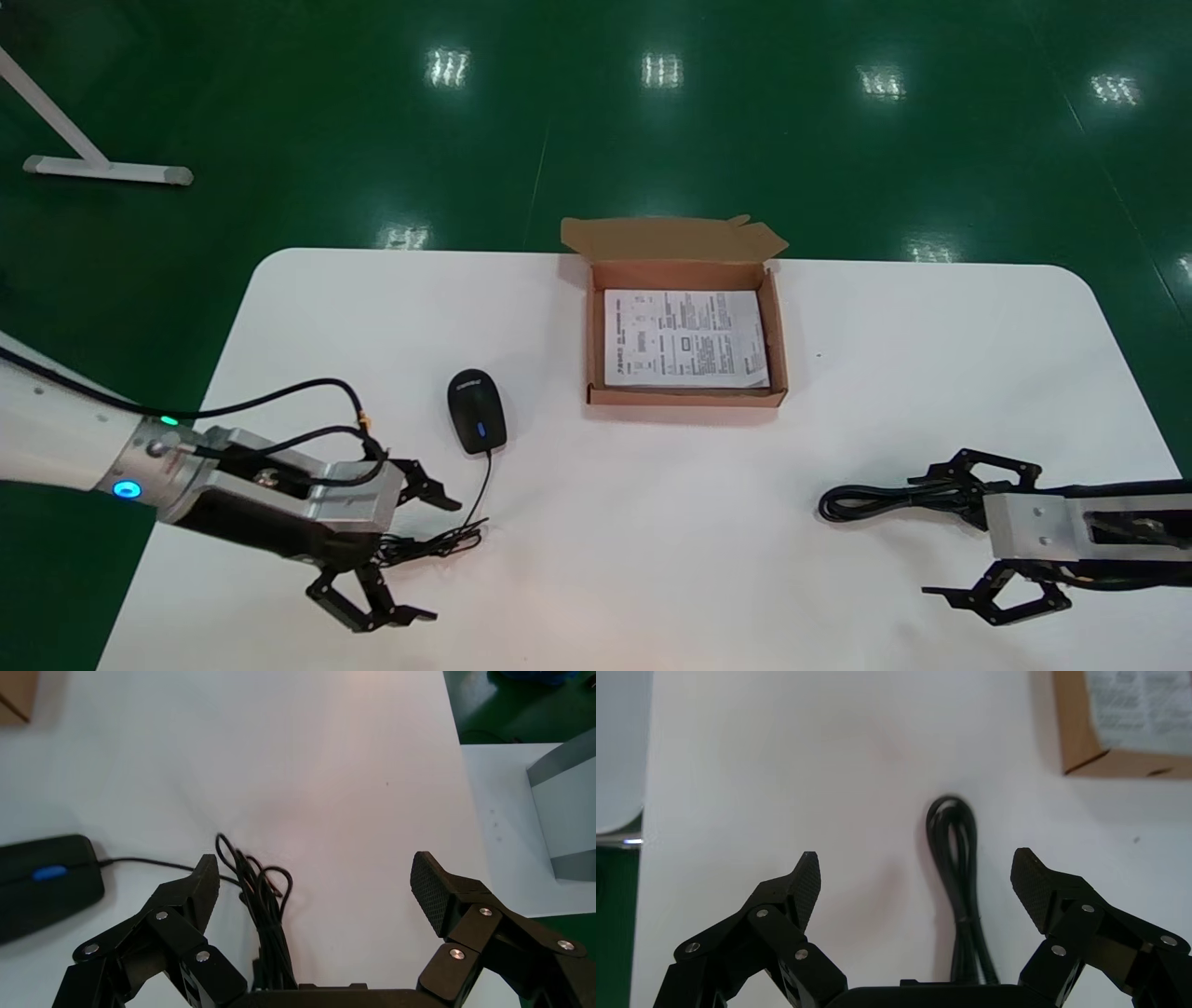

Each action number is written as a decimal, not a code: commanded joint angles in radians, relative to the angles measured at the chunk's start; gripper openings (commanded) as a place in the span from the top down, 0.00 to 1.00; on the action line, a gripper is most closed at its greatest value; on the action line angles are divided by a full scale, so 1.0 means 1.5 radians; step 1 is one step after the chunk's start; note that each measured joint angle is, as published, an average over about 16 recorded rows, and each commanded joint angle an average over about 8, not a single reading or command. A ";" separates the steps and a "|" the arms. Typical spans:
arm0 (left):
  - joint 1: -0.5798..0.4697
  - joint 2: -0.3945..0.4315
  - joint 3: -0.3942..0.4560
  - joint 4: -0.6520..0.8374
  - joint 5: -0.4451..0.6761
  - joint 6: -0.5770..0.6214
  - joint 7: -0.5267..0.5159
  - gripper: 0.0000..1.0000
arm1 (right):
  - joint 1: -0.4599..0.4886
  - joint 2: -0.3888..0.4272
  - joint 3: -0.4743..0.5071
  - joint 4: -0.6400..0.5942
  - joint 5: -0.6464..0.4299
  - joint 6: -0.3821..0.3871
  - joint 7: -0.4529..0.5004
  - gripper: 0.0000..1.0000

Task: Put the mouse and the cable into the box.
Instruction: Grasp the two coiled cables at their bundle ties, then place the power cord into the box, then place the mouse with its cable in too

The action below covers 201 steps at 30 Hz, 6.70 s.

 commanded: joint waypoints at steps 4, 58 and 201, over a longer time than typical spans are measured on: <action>-0.016 0.033 0.023 0.100 0.012 -0.003 0.067 0.00 | 0.036 -0.032 -0.020 -0.092 -0.041 0.024 -0.059 0.00; -0.011 0.083 0.032 0.293 0.018 -0.148 0.217 1.00 | 0.107 -0.131 -0.041 -0.284 -0.085 0.175 -0.159 1.00; 0.007 0.263 0.128 0.029 -0.184 -0.548 0.186 0.98 | 0.327 -0.009 -0.046 -0.309 -0.085 0.277 -0.196 0.00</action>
